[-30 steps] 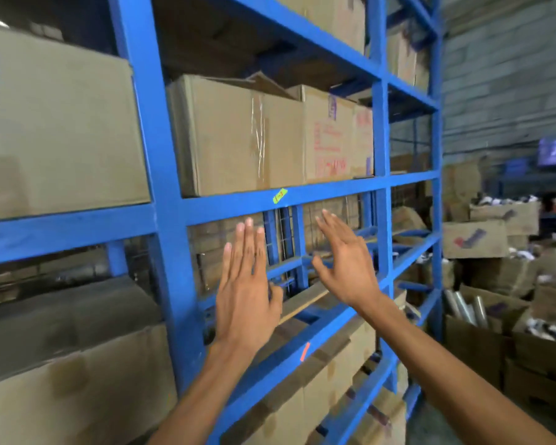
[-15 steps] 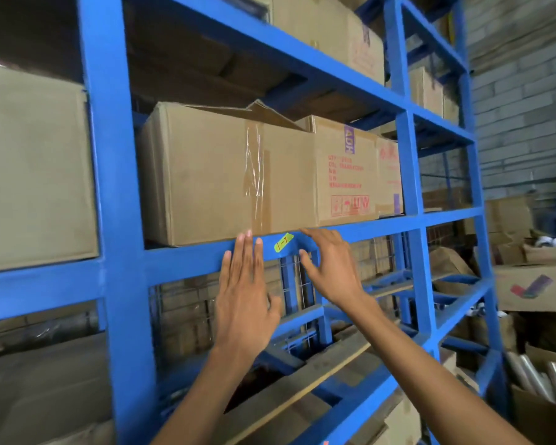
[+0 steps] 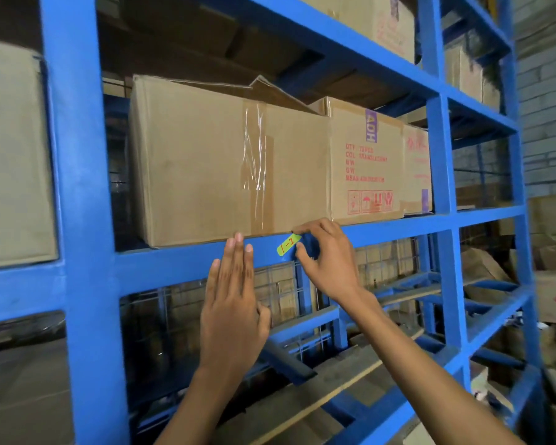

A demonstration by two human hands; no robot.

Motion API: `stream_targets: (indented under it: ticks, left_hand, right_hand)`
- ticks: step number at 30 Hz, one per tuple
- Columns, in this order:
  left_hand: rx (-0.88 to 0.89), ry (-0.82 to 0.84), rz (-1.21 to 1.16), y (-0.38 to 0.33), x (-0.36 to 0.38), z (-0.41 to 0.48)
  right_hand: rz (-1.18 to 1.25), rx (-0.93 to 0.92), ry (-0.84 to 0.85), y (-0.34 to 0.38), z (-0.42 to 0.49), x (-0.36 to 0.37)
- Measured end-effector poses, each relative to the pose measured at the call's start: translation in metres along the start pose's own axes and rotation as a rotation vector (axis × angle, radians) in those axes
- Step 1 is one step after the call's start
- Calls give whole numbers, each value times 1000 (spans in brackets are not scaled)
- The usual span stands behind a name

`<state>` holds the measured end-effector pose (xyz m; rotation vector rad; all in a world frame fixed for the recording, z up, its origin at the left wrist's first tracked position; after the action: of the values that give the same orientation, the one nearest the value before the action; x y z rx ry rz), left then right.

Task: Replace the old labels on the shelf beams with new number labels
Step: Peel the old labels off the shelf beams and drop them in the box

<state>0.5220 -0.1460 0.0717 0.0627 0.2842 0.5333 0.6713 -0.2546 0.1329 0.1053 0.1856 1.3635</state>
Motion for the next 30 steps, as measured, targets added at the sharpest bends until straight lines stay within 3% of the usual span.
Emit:
stream_targets:
  ticks: [22,30]
  left_hand:
    - [32,39,108,1,5,-5]
    - [34,31,101,1,0,1]
  right_hand:
    - [-178,-280,229,10,26,11]
    - [-78,-187,228,14,-2,4]
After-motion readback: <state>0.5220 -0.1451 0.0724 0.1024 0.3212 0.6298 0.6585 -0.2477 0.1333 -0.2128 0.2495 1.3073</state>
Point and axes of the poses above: each hand's wrist, its own z-axis towards the middle knuckle, its own x-axis out of the palm, y = z × x, the point moved 7 cm from there along z, towards the middle knuckle, and after that the axes turned 9 degrees about -y, right-handed, at the moved point
